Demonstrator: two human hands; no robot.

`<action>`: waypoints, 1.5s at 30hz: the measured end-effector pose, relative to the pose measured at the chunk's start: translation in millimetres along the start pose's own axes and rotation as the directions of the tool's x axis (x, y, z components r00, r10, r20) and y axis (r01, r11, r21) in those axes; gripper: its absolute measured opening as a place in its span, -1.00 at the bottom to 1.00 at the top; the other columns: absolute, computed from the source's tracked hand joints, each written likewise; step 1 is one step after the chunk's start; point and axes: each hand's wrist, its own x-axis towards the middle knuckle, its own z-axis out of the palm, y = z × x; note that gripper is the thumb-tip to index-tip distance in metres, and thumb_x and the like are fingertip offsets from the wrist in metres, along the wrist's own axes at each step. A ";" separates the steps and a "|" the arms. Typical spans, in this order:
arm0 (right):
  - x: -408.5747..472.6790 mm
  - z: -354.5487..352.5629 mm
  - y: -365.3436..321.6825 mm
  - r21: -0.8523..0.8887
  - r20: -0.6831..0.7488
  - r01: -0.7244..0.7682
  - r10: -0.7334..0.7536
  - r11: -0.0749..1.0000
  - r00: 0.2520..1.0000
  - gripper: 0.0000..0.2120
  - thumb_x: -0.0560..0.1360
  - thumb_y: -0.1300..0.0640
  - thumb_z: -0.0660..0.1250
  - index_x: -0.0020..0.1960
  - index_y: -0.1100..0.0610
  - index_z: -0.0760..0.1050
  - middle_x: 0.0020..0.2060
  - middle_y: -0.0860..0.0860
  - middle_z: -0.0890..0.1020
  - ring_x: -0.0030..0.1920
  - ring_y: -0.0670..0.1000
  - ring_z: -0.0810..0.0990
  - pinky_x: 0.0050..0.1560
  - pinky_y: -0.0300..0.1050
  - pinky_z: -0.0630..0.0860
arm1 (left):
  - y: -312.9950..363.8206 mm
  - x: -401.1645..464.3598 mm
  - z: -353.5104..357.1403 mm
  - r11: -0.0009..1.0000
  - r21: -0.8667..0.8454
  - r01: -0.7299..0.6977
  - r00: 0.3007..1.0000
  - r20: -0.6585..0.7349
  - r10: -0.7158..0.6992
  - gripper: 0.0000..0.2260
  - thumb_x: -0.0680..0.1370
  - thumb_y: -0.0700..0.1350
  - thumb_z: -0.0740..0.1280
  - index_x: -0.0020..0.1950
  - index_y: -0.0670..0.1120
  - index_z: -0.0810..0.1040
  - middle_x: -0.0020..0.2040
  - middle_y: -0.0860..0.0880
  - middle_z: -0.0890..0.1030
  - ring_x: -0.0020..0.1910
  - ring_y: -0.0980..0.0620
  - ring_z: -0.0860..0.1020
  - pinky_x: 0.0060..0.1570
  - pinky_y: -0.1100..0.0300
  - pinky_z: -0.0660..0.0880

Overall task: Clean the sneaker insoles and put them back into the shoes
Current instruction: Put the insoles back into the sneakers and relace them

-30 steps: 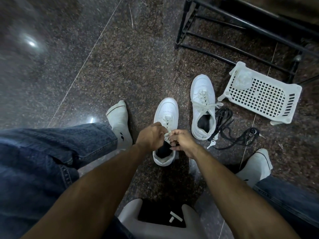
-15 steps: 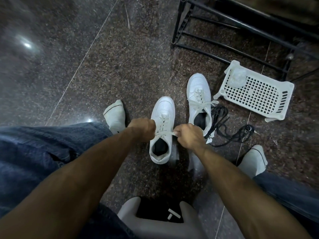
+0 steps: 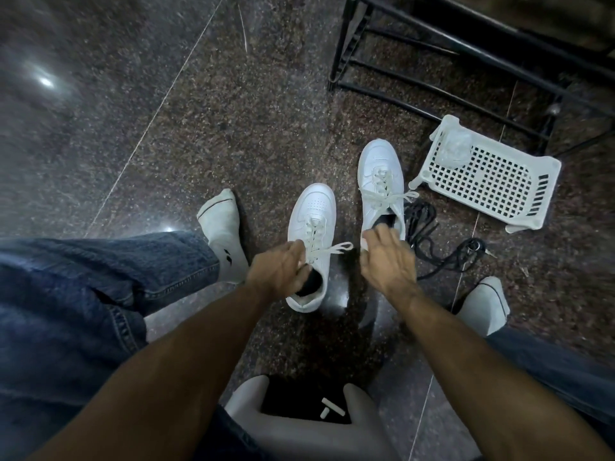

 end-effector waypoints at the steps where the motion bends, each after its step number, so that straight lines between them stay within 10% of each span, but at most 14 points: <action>1: 1.3 -0.8 5.0 -0.022 0.004 -0.069 0.070 0.997 0.998 -0.72 0.52 0.05 0.25 0.21 0.10 0.41 0.07 0.04 0.43 0.09 0.05 0.42 0.04 0.02 0.49 | 5.3 -3.3 2.6 0.997 0.021 -0.072 0.997 0.033 0.071 -0.73 0.59 0.14 0.19 0.02 -0.07 0.41 0.02 -0.05 0.57 -0.07 -0.08 0.57 -0.23 0.13 0.35; 6: 14.0 -0.6 16.9 -0.041 0.325 -0.126 0.132 0.991 0.937 -0.64 0.51 0.03 0.29 0.26 0.11 0.36 0.22 0.08 0.50 0.27 0.11 0.39 0.15 0.05 0.41 | 23.2 -7.7 21.0 0.964 0.186 -0.190 0.953 0.272 0.135 -0.62 0.57 0.17 0.18 0.09 -0.10 0.54 0.10 -0.09 0.60 0.07 -0.12 0.56 -0.05 0.07 0.44; 15: 3.7 4.7 0.6 -0.088 0.488 -0.117 0.145 0.989 0.861 -0.80 0.50 0.16 0.30 0.12 0.14 0.52 0.09 0.11 0.60 0.13 0.16 0.57 0.11 0.05 0.52 | 41.3 -6.0 37.9 0.897 0.393 -0.203 0.875 0.484 -0.013 -0.64 0.56 -0.12 0.25 0.36 -0.09 0.39 0.24 -0.13 0.56 0.15 -0.18 0.56 0.24 -0.03 0.31; 26: 5.8 -99.8 20.7 0.212 0.463 -0.204 0.085 0.956 0.882 -0.43 0.43 -0.01 0.39 0.41 0.07 0.39 0.31 0.10 0.50 0.27 0.14 0.49 0.20 -0.08 0.46 | 71.7 33.0 -88.0 0.991 0.089 -0.102 0.926 0.373 0.062 -0.50 0.55 -0.06 0.33 0.47 -0.12 0.34 0.44 -0.16 0.39 0.39 -0.14 0.38 0.32 0.09 0.32; 37: -33.9 -314.2 45.2 0.307 0.355 -0.077 -0.039 0.949 0.934 -0.89 0.44 0.21 0.43 -0.14 0.24 0.54 -0.32 0.01 0.51 -0.34 -0.04 0.48 -0.54 -0.33 0.39 | 164.1 32.6 -286.8 0.924 0.003 -0.382 0.860 0.367 0.354 -0.80 0.42 -0.26 0.45 -0.23 0.01 0.51 -0.23 0.05 0.56 -0.17 0.02 0.51 -0.30 0.21 0.40; 45: -53.7 -467.0 82.9 0.356 -0.008 0.019 -0.018 0.934 1.000 -0.82 0.35 0.12 0.49 -0.34 0.07 0.50 -0.36 0.05 0.52 -0.33 0.04 0.54 -0.35 0.00 0.50 | 225.4 16.7 -433.6 0.841 0.096 -0.533 0.846 0.078 0.527 -0.88 0.41 -0.24 0.47 -0.11 -0.10 0.58 -0.18 0.03 0.60 -0.17 0.02 0.55 -0.16 0.08 0.47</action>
